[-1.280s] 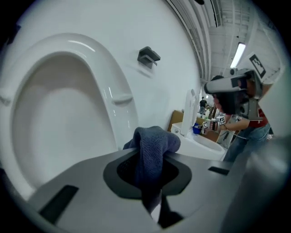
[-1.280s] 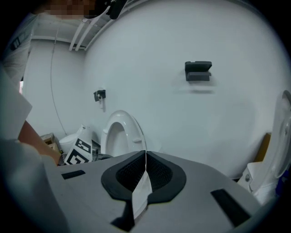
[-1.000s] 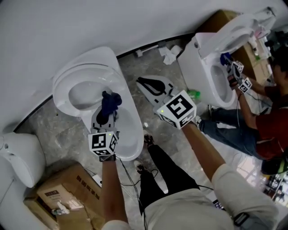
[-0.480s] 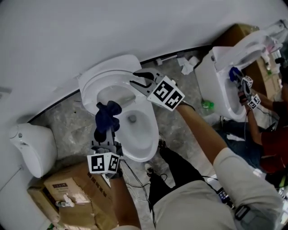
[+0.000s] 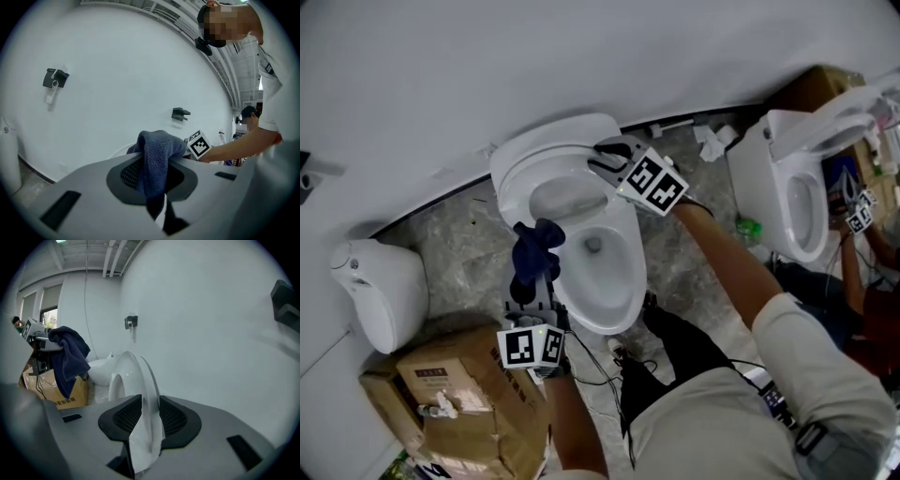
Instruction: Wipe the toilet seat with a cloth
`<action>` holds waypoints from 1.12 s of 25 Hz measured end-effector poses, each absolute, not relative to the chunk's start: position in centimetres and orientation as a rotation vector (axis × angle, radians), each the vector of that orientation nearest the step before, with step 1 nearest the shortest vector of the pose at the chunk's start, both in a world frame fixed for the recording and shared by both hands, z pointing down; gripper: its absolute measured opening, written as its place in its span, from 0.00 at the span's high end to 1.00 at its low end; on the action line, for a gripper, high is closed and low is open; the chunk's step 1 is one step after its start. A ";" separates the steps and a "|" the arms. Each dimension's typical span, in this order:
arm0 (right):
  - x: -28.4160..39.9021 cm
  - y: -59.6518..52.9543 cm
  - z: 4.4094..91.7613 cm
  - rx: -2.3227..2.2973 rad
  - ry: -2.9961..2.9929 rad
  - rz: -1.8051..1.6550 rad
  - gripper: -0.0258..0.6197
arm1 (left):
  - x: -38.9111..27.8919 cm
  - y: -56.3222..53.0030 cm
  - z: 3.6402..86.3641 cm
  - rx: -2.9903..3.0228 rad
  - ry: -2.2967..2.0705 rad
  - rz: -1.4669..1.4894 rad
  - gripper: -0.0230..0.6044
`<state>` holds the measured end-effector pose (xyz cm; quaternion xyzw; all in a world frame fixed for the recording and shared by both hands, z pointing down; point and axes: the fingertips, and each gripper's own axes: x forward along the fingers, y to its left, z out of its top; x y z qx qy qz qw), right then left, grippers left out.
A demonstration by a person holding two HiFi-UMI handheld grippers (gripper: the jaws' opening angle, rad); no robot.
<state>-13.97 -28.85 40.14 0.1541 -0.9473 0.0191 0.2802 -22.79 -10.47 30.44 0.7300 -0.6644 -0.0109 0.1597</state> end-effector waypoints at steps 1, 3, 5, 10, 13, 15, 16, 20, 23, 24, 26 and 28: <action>-14.0 -28.9 40.2 0.407 -2.532 0.040 0.75 | -22.9 -10.3 30.4 2.082 -1.901 -0.035 0.90; -13.9 -28.9 40.2 0.396 -2.512 0.019 0.75 | -23.1 -9.9 30.2 2.074 -1.909 -0.053 0.90; -13.8 -28.7 40.2 0.394 -2.490 0.000 0.76 | -23.1 -9.1 30.0 2.076 -1.911 -0.068 0.90; -13.1 -27.1 40.2 0.401 -2.445 -0.038 0.77 | -23.0 -6.8 29.0 2.113 -1.893 -0.048 0.90; -12.3 -25.4 39.9 0.398 -2.429 -0.017 0.77 | -23.0 -5.3 28.4 2.110 -1.897 -0.064 0.90; -11.7 -24.1 39.5 0.394 -2.426 -0.002 0.77 | -23.0 -4.3 28.1 2.110 -1.897 -0.070 0.90; -11.3 -23.4 39.4 0.394 -2.425 0.002 0.77 | -23.0 -3.8 28.0 2.109 -1.898 -0.074 0.90; -10.0 -19.7 39.2 0.410 -2.406 0.009 0.77 | -23.2 -1.2 27.1 2.123 -1.902 -0.085 0.90; -9.1 -16.6 39.2 0.440 -2.400 0.009 0.75 | -23.3 1.1 26.5 2.131 -1.906 -0.087 0.90; -8.7 -15.6 39.4 0.453 -2.399 0.008 0.75 | -23.2 1.9 26.4 2.133 -1.906 -0.085 0.90; -7.8 -13.7 39.7 0.472 -2.393 0.010 0.73 | -23.1 3.6 26.5 2.136 -1.902 -0.080 0.90; -7.1 -11.7 40.4 0.470 -2.375 0.005 0.72 | -23.1 5.3 26.7 2.135 -1.897 -0.072 0.90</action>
